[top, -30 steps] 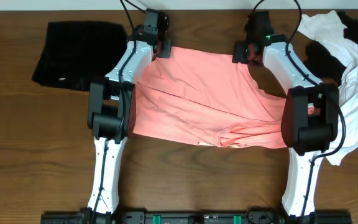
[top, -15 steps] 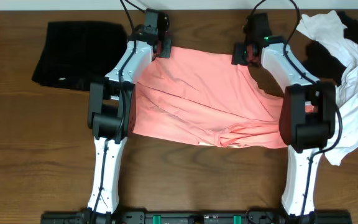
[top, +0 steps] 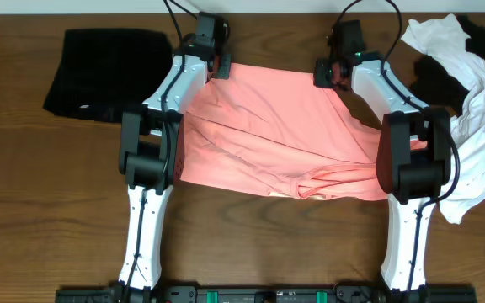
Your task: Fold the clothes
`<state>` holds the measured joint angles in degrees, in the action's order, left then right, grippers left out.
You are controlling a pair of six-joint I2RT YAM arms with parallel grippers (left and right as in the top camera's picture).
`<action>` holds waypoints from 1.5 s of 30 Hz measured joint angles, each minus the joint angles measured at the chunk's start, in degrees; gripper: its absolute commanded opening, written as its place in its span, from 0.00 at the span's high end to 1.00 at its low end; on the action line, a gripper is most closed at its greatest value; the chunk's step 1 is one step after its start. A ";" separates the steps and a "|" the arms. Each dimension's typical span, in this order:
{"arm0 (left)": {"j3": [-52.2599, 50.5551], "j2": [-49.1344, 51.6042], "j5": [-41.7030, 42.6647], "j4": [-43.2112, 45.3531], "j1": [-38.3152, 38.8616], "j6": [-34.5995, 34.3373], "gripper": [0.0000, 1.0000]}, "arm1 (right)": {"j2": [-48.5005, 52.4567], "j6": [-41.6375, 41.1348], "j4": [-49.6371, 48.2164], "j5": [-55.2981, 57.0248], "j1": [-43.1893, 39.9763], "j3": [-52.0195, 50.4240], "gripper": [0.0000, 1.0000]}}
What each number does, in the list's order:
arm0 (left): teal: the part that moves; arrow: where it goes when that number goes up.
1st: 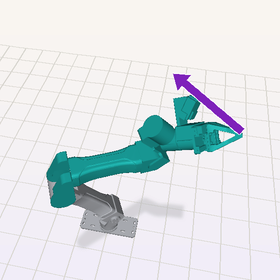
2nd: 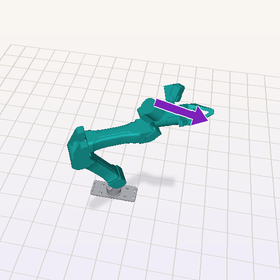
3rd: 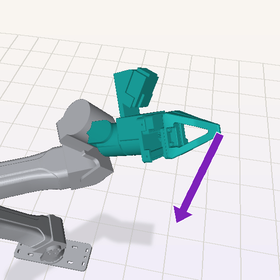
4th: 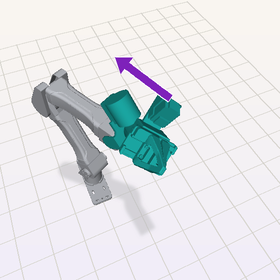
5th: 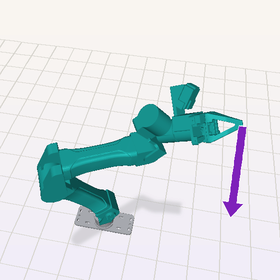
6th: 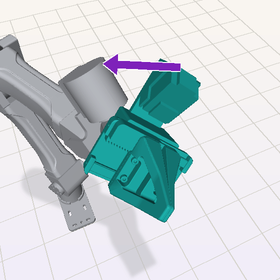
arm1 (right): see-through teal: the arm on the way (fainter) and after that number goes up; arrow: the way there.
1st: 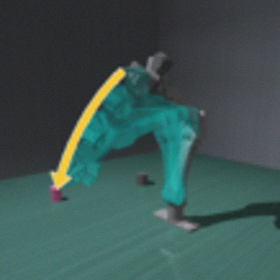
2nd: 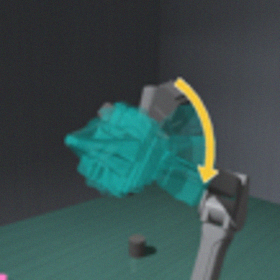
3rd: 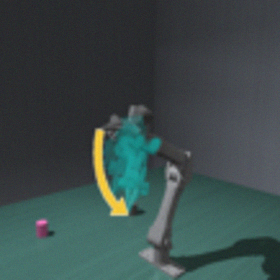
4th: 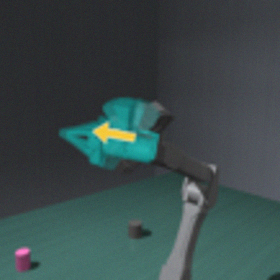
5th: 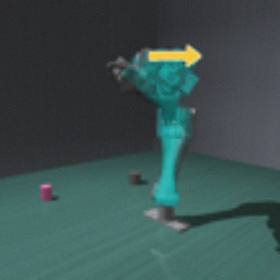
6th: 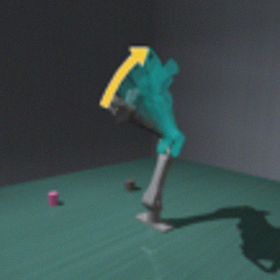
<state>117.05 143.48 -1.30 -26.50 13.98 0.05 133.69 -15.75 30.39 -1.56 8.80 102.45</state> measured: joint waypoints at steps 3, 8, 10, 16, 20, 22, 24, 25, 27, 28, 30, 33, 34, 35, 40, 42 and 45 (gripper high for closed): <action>0.02 -0.02 -0.44 -0.66 -0.04 -0.02 0.94 | 0.00 0.24 0.35 -0.20 0.00 0.00 0.99; 0.02 -0.87 -0.59 -3.87 -0.72 -0.02 0.94 | -0.04 0.24 1.53 -0.31 0.00 0.00 0.99; 0.02 -1.29 -0.59 -5.09 -1.36 0.00 0.94 | -0.11 0.26 2.21 -0.72 -0.07 0.00 0.99; -0.15 -4.85 -0.63 -9.25 -2.73 0.00 0.94 | -2.58 0.26 5.90 -3.19 -0.46 -0.04 0.99; -0.15 -9.79 -0.85 -12.44 -2.60 0.00 0.94 | -6.56 0.26 8.76 -4.09 -0.59 -0.07 0.99; -0.15 -12.35 -0.85 -14.23 -2.58 0.00 0.94 | -8.83 0.26 10.64 -4.28 -0.61 -0.07 0.99; -0.15 -14.67 -0.85 -16.46 -2.58 0.00 0.94 | -11.37 0.26 13.14 -4.57 -0.61 -0.07 0.99; -0.15 -15.45 -0.85 -17.57 -2.58 -0.02 0.94 | -12.26 0.26 14.21 -4.79 -0.61 -0.07 0.99; -0.15 -16.92 -0.85 -20.46 -2.58 0.00 0.94 | -14.10 0.26 16.81 -5.40 -0.61 -0.07 0.99; -0.15 -17.38 -0.85 -21.86 -2.58 0.00 0.94 | -14.82 0.26 18.36 -5.68 -0.61 -0.07 0.99; -0.15 -17.88 -0.85 -24.63 -2.58 0.00 0.94 | -15.74 0.26 21.55 -6.34 -0.61 -0.07 0.99; -0.15 -17.97 -0.83 -29.31 -2.58 0.00 0.94 | -16.06 0.37 26.67 -7.56 -0.61 -0.09 0.99; -0.15 -17.97 -0.85 -30.93 -2.58 0.00 0.94 | -16.06 0.48 28.06 -7.98 -0.61 -0.09 0.99; -0.15 -17.97 -0.83 -32.72 -2.58 0.00 0.94 | -16.06 0.55 29.62 -8.39 -0.61 -0.13 0.99; -0.15 -17.97 -0.85 -40.72 -2.58 -0.02 0.94 | -16.06 2.01 35.63 -10.82 -0.59 -0.15 0.99; -0.15 -17.97 -1.25 -43.39 -2.58 -0.02 0.94 | -16.06 2.71 36.85 -11.52 -0.59 -0.15 0.99; -0.15 -17.97 -2.08 -47.32 -2.58 -0.02 0.94 | -16.06 3.69 38.75 -12.17 -0.44 -0.15 0.99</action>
<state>116.90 125.51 -3.38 -73.82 11.40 0.03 117.62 -12.05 69.14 -13.74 8.36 102.30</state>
